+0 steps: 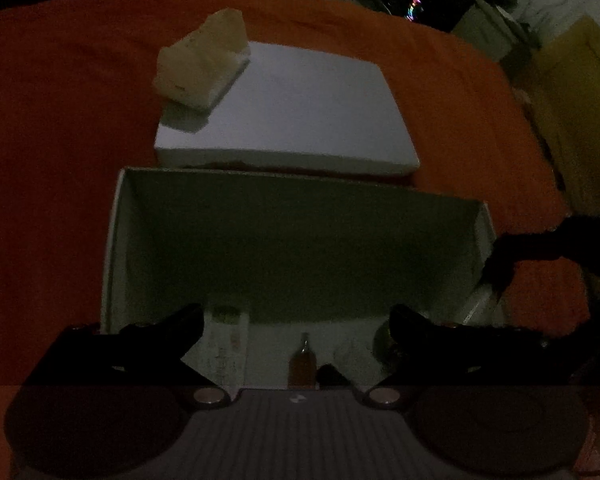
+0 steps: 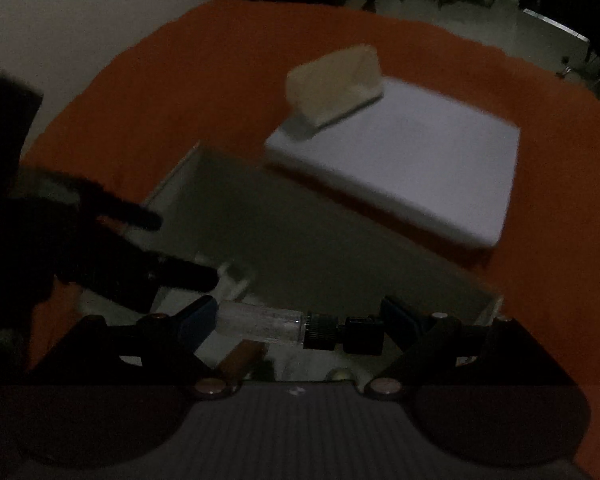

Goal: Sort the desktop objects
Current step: 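Carry the clear tube into the white box with the right tool, then open the right tool to release the tube in the box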

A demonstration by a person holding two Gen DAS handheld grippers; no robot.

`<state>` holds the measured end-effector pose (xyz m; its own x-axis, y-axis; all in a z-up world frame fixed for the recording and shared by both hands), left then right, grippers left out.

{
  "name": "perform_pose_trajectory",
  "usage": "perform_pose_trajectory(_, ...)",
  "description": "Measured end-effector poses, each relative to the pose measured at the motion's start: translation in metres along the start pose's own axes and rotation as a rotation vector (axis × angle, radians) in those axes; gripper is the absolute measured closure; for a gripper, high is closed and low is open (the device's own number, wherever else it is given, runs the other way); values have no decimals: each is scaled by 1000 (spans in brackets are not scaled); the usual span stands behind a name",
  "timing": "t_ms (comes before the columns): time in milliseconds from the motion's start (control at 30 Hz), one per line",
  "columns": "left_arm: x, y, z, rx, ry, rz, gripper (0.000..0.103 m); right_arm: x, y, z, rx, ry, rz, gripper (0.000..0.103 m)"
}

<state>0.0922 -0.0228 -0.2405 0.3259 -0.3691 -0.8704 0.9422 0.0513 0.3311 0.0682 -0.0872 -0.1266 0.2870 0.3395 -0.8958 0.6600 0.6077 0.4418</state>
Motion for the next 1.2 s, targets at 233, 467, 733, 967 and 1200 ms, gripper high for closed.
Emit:
perform_pose_trajectory(233,-4,-2,-11,-20,27,14,2,29,-32,-26,-47,6,-99,12)
perform_pose_trajectory(467,-3,-6,-11,-11,24,6,2,59,-53,-35,-58,-10,-182,12)
perform_pose_trajectory(733,-2,-6,-14,-24,21,7,2,94,-79,-42,-135,-38,-274,12)
perform_pose_trajectory(967,7,-7,-21,-38,36,-8,1,116,-89,-36,-118,-50,-309,12)
perform_pose_trajectory(1200,16,-9,-23,-45,38,-35,1,128,-94,-28,-141,-104,-309,11)
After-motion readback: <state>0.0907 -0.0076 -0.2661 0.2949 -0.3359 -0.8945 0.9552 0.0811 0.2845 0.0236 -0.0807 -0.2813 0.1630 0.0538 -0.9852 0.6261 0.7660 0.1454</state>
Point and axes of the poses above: each gripper's, at about its wrist camera, not at the fingertips, and x roughly the way its jaws point, z to its right, y to its top, the point moved 9 cm from there along x, roughly the way its jaws point, and after that the axes turned 9 degrees about -y, right-handed, at the moved point
